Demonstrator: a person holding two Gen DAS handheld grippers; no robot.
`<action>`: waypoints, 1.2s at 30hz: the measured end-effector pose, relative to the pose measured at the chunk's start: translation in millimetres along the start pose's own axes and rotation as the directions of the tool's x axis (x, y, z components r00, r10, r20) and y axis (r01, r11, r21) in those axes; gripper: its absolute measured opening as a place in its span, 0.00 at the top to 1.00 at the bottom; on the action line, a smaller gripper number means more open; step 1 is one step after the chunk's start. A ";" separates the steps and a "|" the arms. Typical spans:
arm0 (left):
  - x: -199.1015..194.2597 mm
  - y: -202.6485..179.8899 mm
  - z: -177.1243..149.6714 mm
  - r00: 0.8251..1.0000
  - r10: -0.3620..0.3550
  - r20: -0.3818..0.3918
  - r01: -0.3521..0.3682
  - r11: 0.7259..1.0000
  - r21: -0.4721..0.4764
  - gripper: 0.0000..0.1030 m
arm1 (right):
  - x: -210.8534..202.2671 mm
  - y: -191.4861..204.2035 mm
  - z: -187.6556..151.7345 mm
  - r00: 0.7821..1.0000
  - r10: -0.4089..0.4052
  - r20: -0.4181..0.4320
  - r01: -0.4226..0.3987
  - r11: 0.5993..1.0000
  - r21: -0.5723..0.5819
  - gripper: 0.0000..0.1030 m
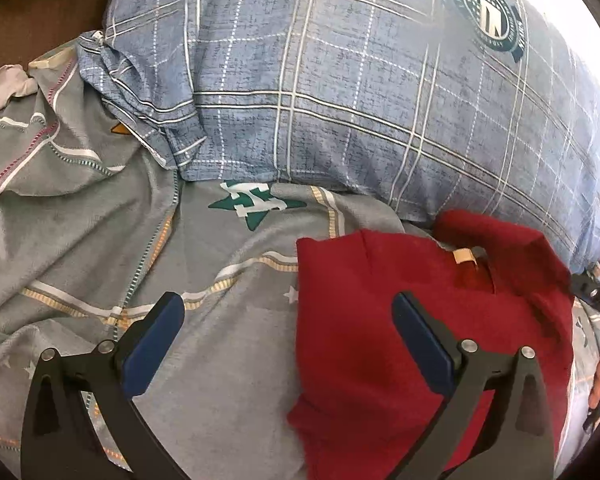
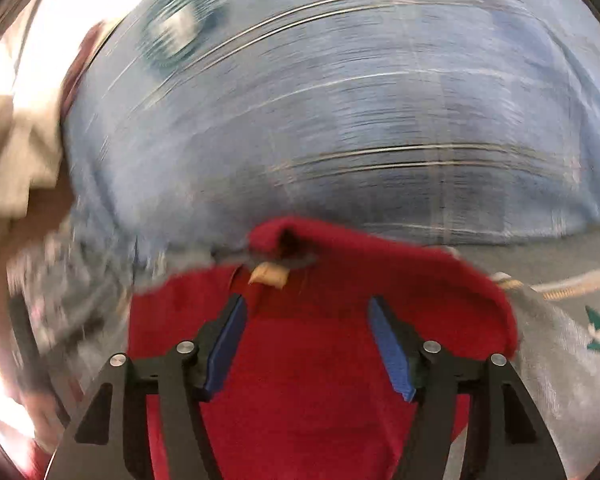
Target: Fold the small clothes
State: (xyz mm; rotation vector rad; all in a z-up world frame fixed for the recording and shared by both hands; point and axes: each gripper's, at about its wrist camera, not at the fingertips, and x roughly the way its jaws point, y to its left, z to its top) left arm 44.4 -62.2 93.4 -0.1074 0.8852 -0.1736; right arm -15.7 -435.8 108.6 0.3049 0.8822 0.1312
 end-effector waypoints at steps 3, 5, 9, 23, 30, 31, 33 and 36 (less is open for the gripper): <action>1.2 -3.0 -2.1 1.000 0.009 -0.005 -0.009 1.000 0.017 0.00 | 25.7 32.3 -3.1 0.994 -0.102 -0.035 0.094 0.982 -0.166 0.36; 2.5 -1.4 -1.7 1.000 0.012 -0.007 -0.011 1.000 0.016 0.00 | 49.5 40.9 -1.3 0.981 -0.191 -0.029 0.178 0.953 -0.247 0.36; 5.5 2.8 0.0 1.000 0.001 -0.008 -0.001 1.000 -0.006 0.00 | 79.2 30.0 19.6 0.998 -0.043 -0.046 0.037 0.993 -0.116 0.36; -11.4 11.0 4.2 0.999 0.022 0.044 -0.021 0.999 -0.024 0.00 | -29.6 71.9 26.6 0.892 0.442 -0.098 -0.451 0.885 -0.116 0.93; -10.1 26.9 3.8 0.998 0.036 0.045 -0.032 0.996 -0.088 0.00 | 40.7 125.3 15.4 0.756 0.505 -0.416 -0.575 0.817 -0.053 0.60; -8.3 29.1 4.3 0.998 0.041 0.041 -0.037 0.995 -0.094 0.00 | 69.8 129.0 13.8 0.788 0.435 -0.437 -0.501 0.865 -0.042 0.59; -5.6 33.6 5.5 0.999 0.038 0.034 -0.034 0.993 -0.110 0.00 | 110.1 128.7 14.3 0.810 0.388 -0.440 -0.420 0.907 0.027 0.59; -8.3 34.8 6.0 0.999 0.006 0.035 -0.002 0.993 -0.114 0.00 | 114.0 113.5 14.8 0.832 0.441 -0.335 -0.428 0.896 0.116 0.55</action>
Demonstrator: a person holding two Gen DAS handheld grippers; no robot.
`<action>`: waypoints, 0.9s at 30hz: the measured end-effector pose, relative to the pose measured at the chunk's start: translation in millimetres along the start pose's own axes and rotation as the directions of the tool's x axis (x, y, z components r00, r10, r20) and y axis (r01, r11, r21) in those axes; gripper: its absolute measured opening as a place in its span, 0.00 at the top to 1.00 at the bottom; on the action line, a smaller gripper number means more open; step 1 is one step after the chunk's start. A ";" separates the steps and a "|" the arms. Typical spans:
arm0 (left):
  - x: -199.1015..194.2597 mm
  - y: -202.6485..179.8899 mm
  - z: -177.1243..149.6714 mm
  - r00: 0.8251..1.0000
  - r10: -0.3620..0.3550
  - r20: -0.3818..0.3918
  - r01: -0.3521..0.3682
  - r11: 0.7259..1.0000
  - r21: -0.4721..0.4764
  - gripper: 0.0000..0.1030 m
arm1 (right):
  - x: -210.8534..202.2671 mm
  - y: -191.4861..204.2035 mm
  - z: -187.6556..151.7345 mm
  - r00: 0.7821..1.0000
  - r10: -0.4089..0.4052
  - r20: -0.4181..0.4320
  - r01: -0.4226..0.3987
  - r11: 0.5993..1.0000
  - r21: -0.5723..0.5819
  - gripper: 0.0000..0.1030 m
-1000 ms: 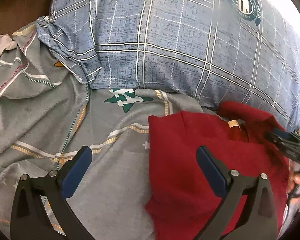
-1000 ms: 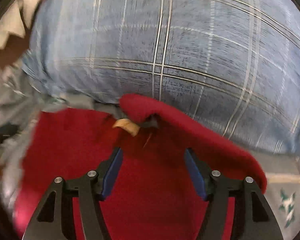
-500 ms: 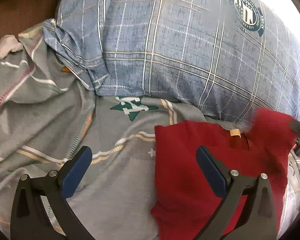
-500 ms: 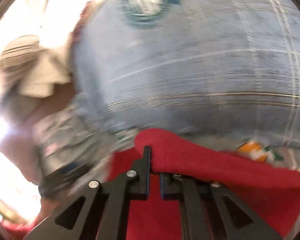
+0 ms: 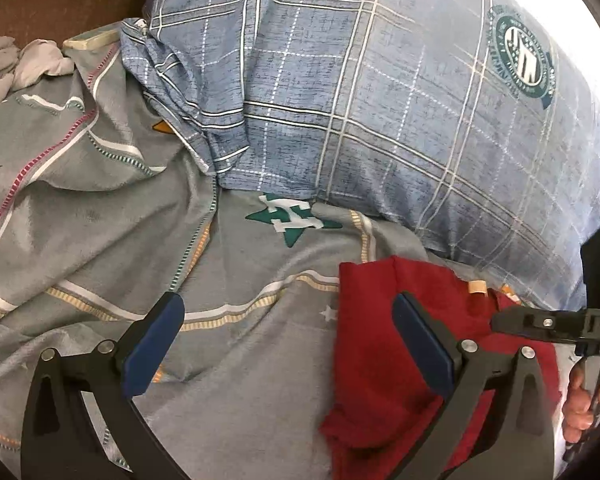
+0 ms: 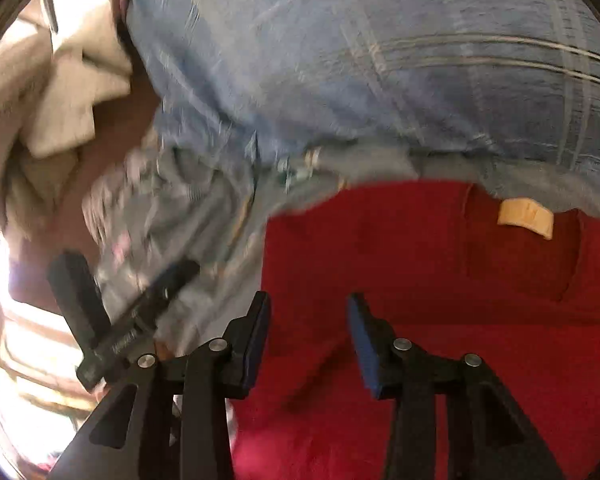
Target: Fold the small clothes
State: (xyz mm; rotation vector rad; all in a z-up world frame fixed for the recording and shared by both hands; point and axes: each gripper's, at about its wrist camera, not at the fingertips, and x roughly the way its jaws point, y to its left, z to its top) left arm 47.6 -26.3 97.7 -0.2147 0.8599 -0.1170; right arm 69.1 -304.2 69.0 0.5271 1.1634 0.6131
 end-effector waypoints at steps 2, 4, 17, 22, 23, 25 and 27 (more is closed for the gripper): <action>-4.8 -4.2 -0.8 0.999 -0.037 -0.001 0.037 0.999 0.026 0.00 | -22.2 -3.5 -14.2 0.999 0.011 0.041 -0.011 1.000 -0.014 0.53; -10.7 -11.8 -4.7 0.995 -0.096 -0.023 0.097 0.993 0.066 0.00 | -44.6 -1.9 -30.6 0.995 -0.063 0.076 0.067 0.996 -0.056 0.46; -55.3 -76.5 -81.8 0.991 -0.078 -0.105 0.116 0.899 0.423 0.00 | -144.0 -53.8 -126.8 0.918 -0.299 0.261 0.279 0.954 0.114 0.30; -41.9 -68.9 -91.9 0.996 0.008 -0.091 0.034 0.891 0.453 0.00 | -168.7 -67.7 -127.2 0.840 -0.429 0.333 0.401 0.903 0.152 0.24; -34.3 -70.2 -91.2 0.995 0.023 -0.092 0.022 0.887 0.461 0.00 | -169.6 -74.3 -122.4 0.826 -0.451 0.337 0.414 0.892 0.180 0.24; -23.0 -73.3 -88.2 0.995 0.020 -0.102 0.030 0.883 0.469 0.00 | -167.6 -87.5 -113.4 0.818 -0.468 0.335 0.419 0.883 0.211 0.24; -10.5 -77.6 -77.4 0.990 -0.019 -0.137 0.081 0.883 0.462 0.07 | -156.8 -100.6 -101.4 0.831 -0.460 0.314 0.402 0.885 0.233 0.24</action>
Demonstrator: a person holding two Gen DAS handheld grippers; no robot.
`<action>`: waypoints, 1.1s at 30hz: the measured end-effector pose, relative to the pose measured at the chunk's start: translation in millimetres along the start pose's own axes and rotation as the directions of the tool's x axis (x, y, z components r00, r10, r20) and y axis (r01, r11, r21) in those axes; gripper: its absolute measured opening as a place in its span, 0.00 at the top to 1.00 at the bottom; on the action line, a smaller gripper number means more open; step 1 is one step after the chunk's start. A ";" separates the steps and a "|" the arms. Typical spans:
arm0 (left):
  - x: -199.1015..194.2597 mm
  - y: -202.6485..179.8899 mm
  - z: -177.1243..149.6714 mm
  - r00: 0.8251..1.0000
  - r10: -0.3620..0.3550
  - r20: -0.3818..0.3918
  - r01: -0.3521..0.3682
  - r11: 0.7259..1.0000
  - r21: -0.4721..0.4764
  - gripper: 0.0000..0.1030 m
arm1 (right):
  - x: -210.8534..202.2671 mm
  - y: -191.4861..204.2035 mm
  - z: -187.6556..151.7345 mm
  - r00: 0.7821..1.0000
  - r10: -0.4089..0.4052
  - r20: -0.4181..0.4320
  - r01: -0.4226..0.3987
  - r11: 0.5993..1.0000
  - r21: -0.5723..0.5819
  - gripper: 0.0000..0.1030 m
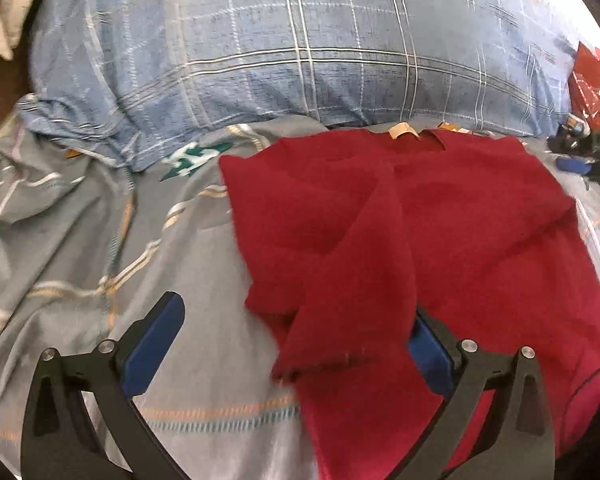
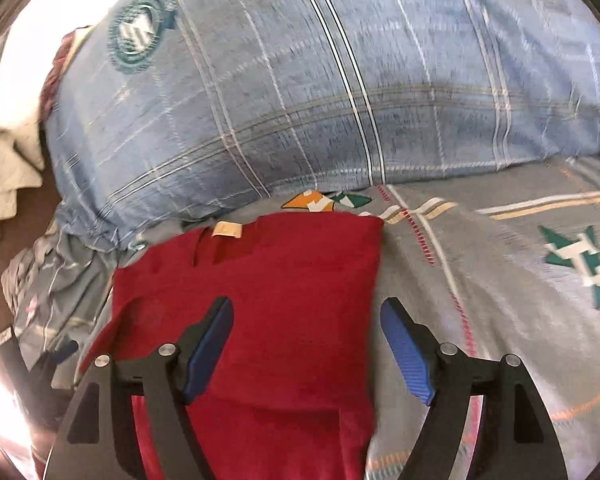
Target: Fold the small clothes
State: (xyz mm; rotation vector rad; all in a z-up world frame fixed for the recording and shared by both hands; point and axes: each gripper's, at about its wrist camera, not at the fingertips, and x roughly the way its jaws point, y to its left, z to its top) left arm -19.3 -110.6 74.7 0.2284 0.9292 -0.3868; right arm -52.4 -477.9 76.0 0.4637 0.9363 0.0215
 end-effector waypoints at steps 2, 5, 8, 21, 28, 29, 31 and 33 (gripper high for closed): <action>7.8 5.3 10.5 0.995 -0.092 -0.031 0.091 0.995 -0.032 0.31 | 19.1 -4.1 4.7 0.999 -0.005 -0.036 0.005 1.000 0.014 0.25; 19.1 15.8 30.2 0.975 -0.205 -0.088 0.192 0.972 -0.136 0.93 | 39.9 -15.7 8.4 0.999 -0.012 -0.050 0.014 0.999 0.041 0.52; 21.1 27.1 51.9 0.976 -0.210 -0.048 0.197 0.959 -0.203 0.93 | 38.4 -20.8 10.6 0.999 -0.043 -0.015 0.043 0.999 0.011 0.89; 70.4 34.9 50.5 0.965 -0.253 -0.072 0.221 0.927 -0.304 0.93 | -9.7 -56.0 8.1 0.991 -0.091 0.102 0.082 0.993 0.086 0.55; 66.1 26.3 51.0 0.984 -0.166 -0.065 0.147 0.960 -0.238 0.88 | 17.8 -2.4 -4.4 0.998 -0.066 0.021 0.067 0.997 -0.037 0.61; 65.7 23.9 51.0 0.987 -0.146 -0.064 0.129 0.966 -0.225 0.85 | 28.6 1.7 -7.8 0.993 -0.120 0.006 0.120 0.990 -0.070 0.74; 65.9 20.8 50.6 0.992 -0.115 -0.056 0.101 0.973 -0.208 0.70 | 32.3 0.7 -10.6 0.984 -0.178 0.025 0.180 0.978 -0.107 0.84; 63.1 20.5 50.2 0.997 -0.075 -0.030 0.068 0.977 -0.202 0.39 | 28.2 -5.6 -9.9 0.988 -0.151 0.030 0.154 0.984 -0.095 0.88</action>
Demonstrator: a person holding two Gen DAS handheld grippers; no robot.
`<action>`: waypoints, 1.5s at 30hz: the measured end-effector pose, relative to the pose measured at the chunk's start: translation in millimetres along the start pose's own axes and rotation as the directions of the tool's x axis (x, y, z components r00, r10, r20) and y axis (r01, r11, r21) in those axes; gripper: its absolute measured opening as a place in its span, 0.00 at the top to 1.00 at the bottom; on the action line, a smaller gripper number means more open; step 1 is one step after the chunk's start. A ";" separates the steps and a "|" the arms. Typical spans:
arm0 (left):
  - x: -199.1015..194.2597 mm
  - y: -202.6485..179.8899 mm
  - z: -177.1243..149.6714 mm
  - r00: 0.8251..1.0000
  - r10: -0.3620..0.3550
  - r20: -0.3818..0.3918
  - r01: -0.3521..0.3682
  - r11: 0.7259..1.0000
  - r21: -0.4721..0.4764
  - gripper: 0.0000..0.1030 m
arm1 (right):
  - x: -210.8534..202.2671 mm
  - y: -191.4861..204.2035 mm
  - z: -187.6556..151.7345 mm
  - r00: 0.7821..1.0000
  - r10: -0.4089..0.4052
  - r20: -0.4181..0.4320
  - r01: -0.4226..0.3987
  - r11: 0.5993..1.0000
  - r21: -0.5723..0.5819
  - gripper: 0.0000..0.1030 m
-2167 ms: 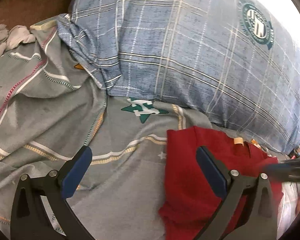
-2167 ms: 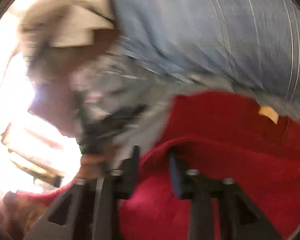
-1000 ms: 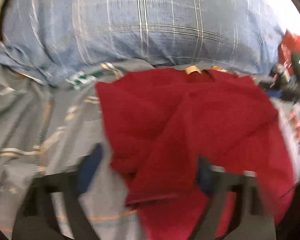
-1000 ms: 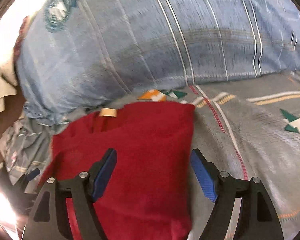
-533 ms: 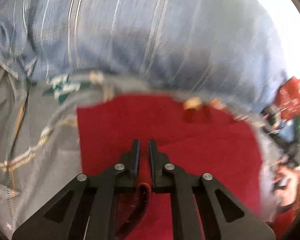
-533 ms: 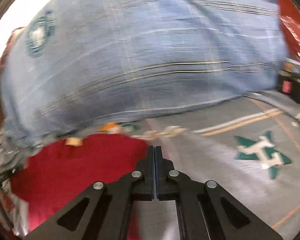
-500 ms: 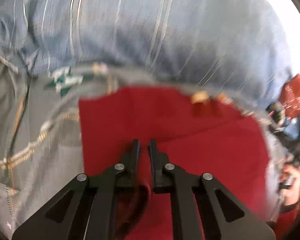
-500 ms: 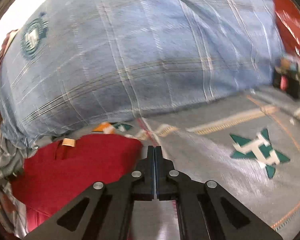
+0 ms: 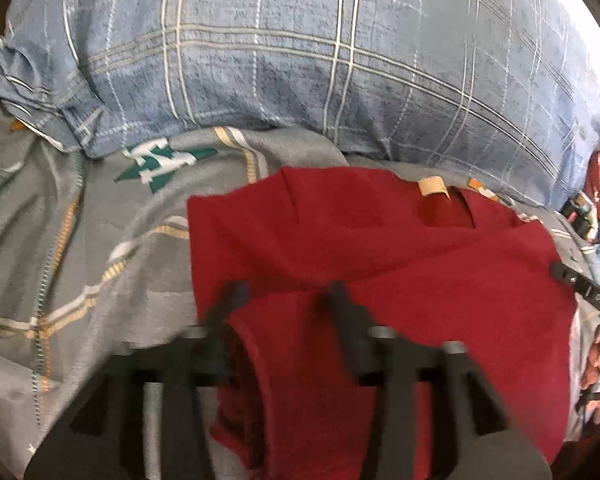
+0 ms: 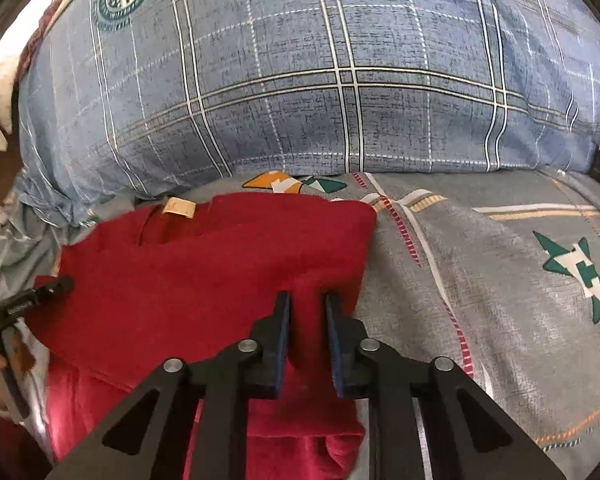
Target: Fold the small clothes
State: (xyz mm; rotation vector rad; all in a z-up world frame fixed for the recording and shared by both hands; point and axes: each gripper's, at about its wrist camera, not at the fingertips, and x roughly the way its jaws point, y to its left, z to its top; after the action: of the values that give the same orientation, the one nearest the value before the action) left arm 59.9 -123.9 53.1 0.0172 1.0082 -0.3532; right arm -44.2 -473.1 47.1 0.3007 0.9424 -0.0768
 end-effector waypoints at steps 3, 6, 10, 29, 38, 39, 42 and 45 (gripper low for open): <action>0.4 1.4 -0.9 0.998 0.059 0.024 -0.059 0.998 0.002 0.35 | 7.9 -13.4 -3.4 0.998 -0.060 -0.010 0.060 0.998 0.024 0.90; 0.4 4.7 -3.0 0.997 0.070 0.013 -0.070 0.998 0.001 0.35 | 0.1 -11.9 -2.9 0.998 -0.064 0.000 0.064 0.998 0.024 0.89; -5.2 5.3 -3.8 0.997 0.071 0.026 -0.071 0.997 -0.008 0.35 | -25.3 -7.3 -2.7 0.995 -0.083 0.057 0.079 0.994 0.077 0.60; 2.4 -5.8 -16.0 0.990 0.134 0.040 -0.137 0.989 0.061 0.34 | -4.5 29.3 -22.6 0.998 -0.062 -0.028 0.060 0.996 -0.070 0.57; -9.9 -2.9 -23.3 0.994 0.105 0.040 -0.107 0.993 0.042 0.34 | -21.7 30.5 -25.1 0.999 -0.049 0.000 0.049 0.998 -0.049 0.54; -13.3 -3.5 -25.2 0.994 0.101 0.043 -0.103 0.994 0.047 0.34 | -21.5 29.2 -26.7 0.999 -0.053 -0.005 0.053 0.998 -0.042 0.54; -19.3 -7.0 -32.8 0.994 0.102 0.040 -0.105 0.992 0.072 0.30 | -24.8 25.1 -32.8 0.998 -0.055 -0.008 0.055 0.998 -0.024 0.54; -6.9 -6.4 -38.8 0.993 0.119 0.004 -0.119 0.990 0.079 0.28 | -26.0 22.5 -40.2 0.996 -0.085 -0.012 0.085 0.996 -0.020 0.54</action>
State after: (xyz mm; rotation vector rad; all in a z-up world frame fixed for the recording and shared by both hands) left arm 22.6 -121.1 38.9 0.1485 0.9888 -0.2839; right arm -86.7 -441.7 50.9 0.2432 0.9678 -0.1435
